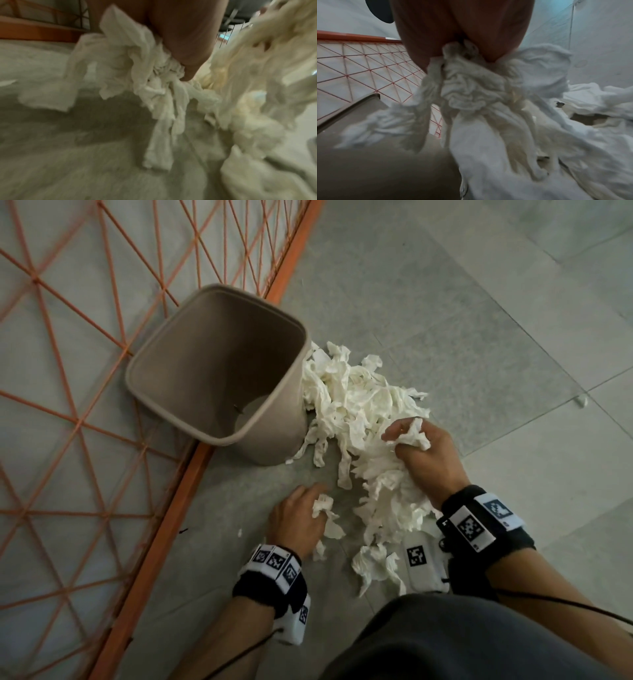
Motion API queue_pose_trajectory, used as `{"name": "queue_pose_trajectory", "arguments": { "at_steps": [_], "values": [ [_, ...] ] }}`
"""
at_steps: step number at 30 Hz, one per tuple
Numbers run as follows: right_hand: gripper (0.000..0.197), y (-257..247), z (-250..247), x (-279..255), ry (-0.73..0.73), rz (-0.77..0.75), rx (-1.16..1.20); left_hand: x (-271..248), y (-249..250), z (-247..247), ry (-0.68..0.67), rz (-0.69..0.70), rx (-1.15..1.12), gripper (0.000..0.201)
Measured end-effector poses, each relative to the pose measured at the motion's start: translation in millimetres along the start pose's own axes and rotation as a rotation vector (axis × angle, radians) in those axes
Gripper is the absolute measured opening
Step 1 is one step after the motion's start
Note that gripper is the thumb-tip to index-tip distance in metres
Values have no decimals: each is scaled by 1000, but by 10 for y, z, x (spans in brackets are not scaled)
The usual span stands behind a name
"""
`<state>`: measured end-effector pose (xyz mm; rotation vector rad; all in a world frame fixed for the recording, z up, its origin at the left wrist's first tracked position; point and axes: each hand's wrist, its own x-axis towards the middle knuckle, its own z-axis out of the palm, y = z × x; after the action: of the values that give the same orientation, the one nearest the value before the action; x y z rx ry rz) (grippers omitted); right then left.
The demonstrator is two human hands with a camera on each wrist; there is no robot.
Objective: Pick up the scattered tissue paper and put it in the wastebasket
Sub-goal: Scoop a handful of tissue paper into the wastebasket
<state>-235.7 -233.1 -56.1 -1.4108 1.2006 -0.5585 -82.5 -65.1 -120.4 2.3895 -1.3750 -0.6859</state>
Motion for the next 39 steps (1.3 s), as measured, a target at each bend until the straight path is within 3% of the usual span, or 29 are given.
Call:
{"name": "queue_pose_trajectory", "arguments": {
  "at_steps": [6, 10, 11, 12, 16, 21, 24, 26, 29, 32, 34, 36, 39],
  "values": [
    [21, -452, 41, -88, -54, -57, 74, -314, 367, -653, 204, 168, -228, 17],
    [20, -1075, 211, -60, -175, -221, 158, -327, 712, -1400, 402, 282, -284, 24],
    [20, -1272, 287, -95, -208, -261, 201, -373, 749, -1608, 489, 292, -293, 25],
    [20, -1915, 584, -153, -311, -397, 202, -493, 704, -2143, 684, 299, -274, 28],
    [26, -2381, 716, -140, -363, -548, 282, -255, 836, -2600, 797, 345, -319, 36],
    [26, -2755, 1132, 38, -375, -621, 236, 58, 805, -3018, 789, 309, -374, 25],
    [29, -2778, 1236, 152, -404, -616, 268, 243, 770, -3077, 724, 300, -276, 25],
    [42, -2701, 1283, 269, -451, -579, 279, 369, 704, -3038, 661, 282, -274, 22],
    [73, -2512, 1276, 384, -524, -408, 289, 540, 549, -2862, 557, 207, -326, 23],
    [46, -2239, 1234, 438, -557, -289, 147, 609, 373, -2632, 334, 73, -305, 28],
    [29, -2095, 1202, 484, -564, -353, -76, 598, 248, -2539, 242, 43, -308, 27],
    [21, -2035, 1143, 548, -586, -380, -187, 560, 177, -2538, 251, 67, -294, 26],
    [24, -2034, 945, 558, -545, -361, -163, 495, 164, -2584, 266, 59, -166, 31]
  ]
}}
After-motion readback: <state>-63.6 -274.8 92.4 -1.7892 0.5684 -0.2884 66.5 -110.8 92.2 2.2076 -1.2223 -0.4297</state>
